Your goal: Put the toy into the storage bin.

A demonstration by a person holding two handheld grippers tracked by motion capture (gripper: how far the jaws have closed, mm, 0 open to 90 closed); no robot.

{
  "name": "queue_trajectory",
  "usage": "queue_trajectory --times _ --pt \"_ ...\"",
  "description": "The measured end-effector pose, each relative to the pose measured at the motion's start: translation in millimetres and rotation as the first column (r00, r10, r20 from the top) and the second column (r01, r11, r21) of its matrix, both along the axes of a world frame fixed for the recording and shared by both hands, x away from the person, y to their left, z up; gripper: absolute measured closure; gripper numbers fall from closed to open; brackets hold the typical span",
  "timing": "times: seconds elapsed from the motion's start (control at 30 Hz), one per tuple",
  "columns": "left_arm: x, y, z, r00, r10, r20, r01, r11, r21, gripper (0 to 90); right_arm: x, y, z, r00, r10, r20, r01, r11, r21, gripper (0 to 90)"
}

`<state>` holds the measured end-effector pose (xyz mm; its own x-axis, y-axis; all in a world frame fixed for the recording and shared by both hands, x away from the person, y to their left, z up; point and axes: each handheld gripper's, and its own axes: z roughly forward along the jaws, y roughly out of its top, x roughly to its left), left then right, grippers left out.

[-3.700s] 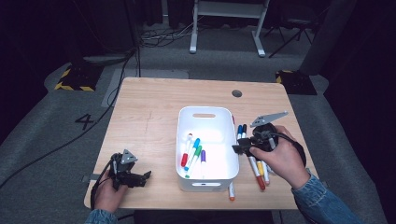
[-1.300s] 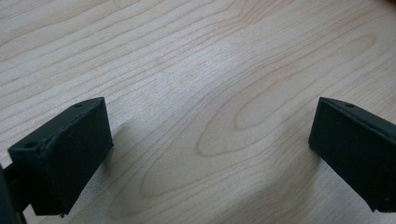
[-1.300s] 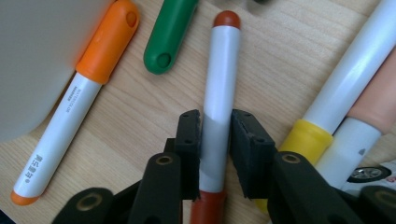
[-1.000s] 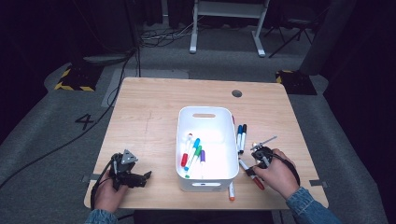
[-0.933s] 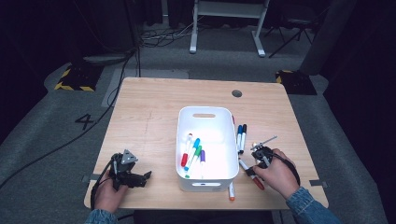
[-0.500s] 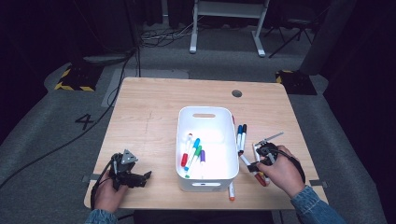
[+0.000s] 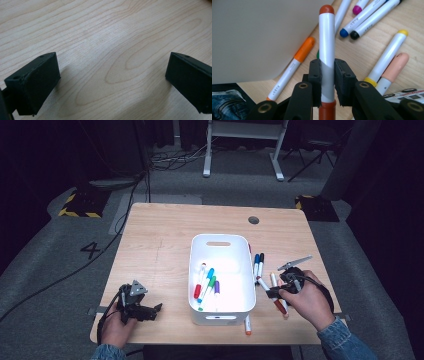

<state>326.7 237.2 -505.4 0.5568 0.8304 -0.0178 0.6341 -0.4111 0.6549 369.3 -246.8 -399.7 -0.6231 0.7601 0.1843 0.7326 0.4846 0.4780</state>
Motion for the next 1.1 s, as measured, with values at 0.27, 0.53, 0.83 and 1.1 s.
queue_trajectory --times 0.27,0.53,0.83,1.1 --pt "0.0 -0.1 0.0 1.0 0.001 0.001 -0.001 1.0 0.0 0.0 -2.7 -1.0 23.0 0.999 0.013 0.042 -0.014 0.9993 0.033 76.9" --pt "0.0 -0.1 -0.1 1.0 0.001 0.001 -0.001 1.0 0.0 0.0 -7.1 3.5 40.4 0.9964 0.036 0.077 -0.039 0.9983 0.044 76.9" --pt "-0.3 -0.4 -0.6 1.0 -0.005 -0.006 0.005 0.9999 -0.009 0.0 -4.7 11.0 59.5 0.9941 0.058 0.091 -0.067 0.9935 0.092 76.9" --pt "-0.2 -0.3 -0.4 1.0 -0.005 -0.005 0.005 1.0 -0.007 0.0 -6.5 28.5 70.0 0.9893 0.114 0.091 -0.123 0.9879 0.095 76.9"
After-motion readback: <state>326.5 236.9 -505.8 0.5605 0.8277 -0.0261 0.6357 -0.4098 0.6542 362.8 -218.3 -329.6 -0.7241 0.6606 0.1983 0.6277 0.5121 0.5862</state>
